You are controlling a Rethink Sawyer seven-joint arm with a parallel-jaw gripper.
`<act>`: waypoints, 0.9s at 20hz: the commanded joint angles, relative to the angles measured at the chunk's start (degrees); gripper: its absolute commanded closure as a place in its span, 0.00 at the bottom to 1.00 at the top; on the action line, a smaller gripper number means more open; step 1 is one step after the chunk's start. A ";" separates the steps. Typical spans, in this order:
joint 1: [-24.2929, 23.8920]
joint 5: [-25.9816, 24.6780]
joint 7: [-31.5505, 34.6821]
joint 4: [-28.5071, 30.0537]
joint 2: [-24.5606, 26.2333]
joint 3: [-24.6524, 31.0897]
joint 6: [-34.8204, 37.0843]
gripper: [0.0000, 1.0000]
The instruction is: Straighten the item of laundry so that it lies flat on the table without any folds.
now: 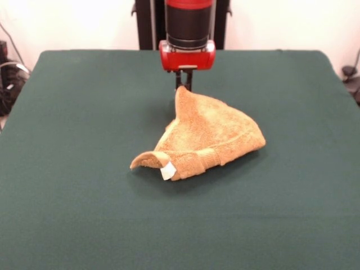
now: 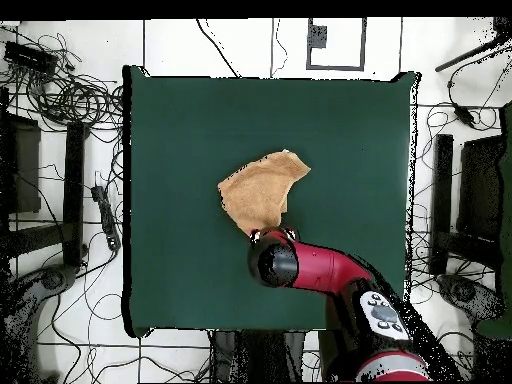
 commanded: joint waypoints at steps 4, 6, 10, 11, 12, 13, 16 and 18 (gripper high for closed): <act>1.64 0.19 8.71 1.33 -3.83 1.76 1.62 1.00; 2.40 0.76 9.04 1.71 -5.18 1.42 3.07 1.00; 3.29 1.83 10.03 2.52 -6.91 1.38 4.26 1.00; 3.73 2.21 10.19 2.56 -7.60 1.20 5.28 1.00; 4.00 2.54 10.17 2.54 -8.29 1.05 6.56 1.00; 4.16 2.92 10.20 2.60 -9.14 1.07 7.77 1.00; 4.27 3.54 9.63 2.56 -11.64 1.04 11.56 1.00; 3.92 3.39 8.99 2.79 -13.05 1.03 13.08 1.00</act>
